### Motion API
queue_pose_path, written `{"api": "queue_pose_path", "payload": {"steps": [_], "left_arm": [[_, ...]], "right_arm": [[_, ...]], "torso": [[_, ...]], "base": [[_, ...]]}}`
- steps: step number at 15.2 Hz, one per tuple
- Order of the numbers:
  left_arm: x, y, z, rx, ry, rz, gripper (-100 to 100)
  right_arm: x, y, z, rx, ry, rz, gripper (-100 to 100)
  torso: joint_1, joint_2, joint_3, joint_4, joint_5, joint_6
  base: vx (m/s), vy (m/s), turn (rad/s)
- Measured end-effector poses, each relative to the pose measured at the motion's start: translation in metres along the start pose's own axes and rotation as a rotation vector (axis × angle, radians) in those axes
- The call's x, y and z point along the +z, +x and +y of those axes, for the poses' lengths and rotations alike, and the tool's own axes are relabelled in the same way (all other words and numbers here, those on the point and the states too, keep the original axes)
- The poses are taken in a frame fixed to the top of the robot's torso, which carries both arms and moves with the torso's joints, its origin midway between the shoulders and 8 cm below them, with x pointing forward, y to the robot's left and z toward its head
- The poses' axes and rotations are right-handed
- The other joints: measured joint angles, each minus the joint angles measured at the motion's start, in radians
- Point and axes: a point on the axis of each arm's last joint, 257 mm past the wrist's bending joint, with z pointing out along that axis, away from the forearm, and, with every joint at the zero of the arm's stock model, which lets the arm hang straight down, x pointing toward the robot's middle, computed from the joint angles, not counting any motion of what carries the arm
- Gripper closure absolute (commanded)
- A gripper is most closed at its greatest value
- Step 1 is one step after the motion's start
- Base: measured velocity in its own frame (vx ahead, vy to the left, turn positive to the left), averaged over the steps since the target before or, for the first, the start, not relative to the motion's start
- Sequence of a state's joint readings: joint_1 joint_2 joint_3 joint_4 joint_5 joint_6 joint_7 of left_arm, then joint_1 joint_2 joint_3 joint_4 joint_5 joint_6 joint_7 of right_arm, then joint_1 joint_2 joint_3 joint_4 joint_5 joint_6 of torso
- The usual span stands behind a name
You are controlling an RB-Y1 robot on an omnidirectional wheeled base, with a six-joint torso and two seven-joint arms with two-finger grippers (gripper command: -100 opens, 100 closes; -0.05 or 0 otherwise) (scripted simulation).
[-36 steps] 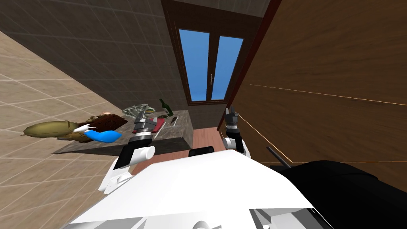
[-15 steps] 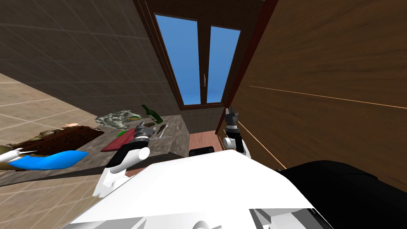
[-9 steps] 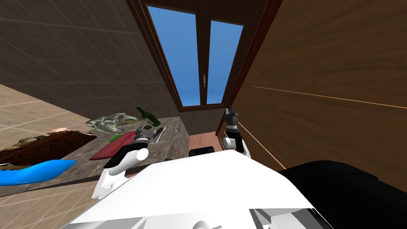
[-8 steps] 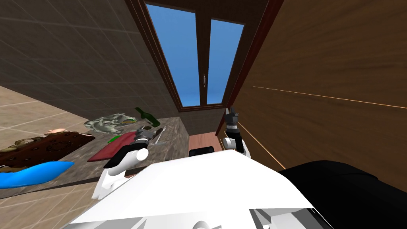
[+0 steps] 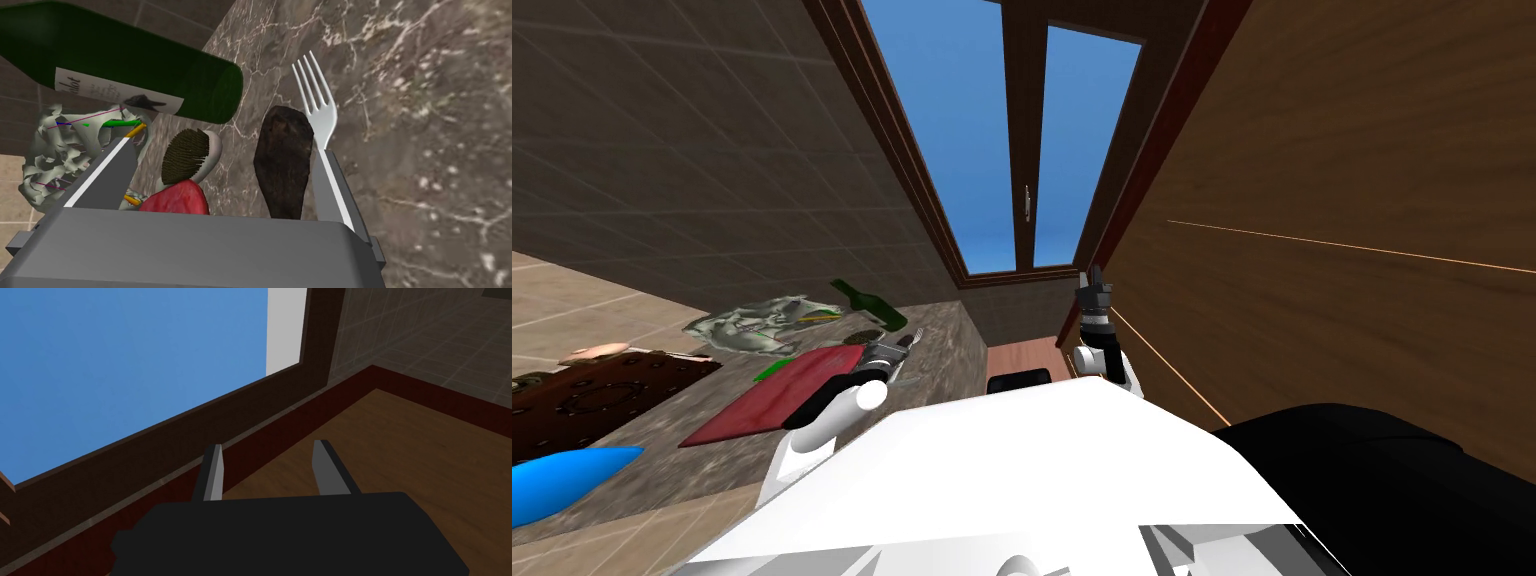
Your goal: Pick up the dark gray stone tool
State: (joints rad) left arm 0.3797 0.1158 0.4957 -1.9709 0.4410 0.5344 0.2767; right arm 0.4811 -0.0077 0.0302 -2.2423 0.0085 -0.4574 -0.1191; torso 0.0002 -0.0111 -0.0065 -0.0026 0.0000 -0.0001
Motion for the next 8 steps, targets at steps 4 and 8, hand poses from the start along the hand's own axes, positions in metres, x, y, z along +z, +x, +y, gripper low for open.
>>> {"api": "queue_pose_path", "payload": {"steps": [4, 8], "left_arm": [[0.001, -0.007, 0.019, -0.028, -0.034, -0.023, -100], [0.008, -0.008, 0.019, -0.034, -0.025, -0.030, 100]], "right_arm": [[0.000, 0.000, 0.000, 0.000, 0.000, 0.000, 0], [0.000, 0.000, 0.000, 0.000, 0.000, 0.000, 0]], "torso": [[0.001, 0.008, 0.005, 0.002, 0.000, 0.001], [0.001, 0.012, 0.007, 0.003, 0.000, 0.000]], "base": [[0.029, 0.024, -0.048], [-0.006, 0.020, -0.036]]}}
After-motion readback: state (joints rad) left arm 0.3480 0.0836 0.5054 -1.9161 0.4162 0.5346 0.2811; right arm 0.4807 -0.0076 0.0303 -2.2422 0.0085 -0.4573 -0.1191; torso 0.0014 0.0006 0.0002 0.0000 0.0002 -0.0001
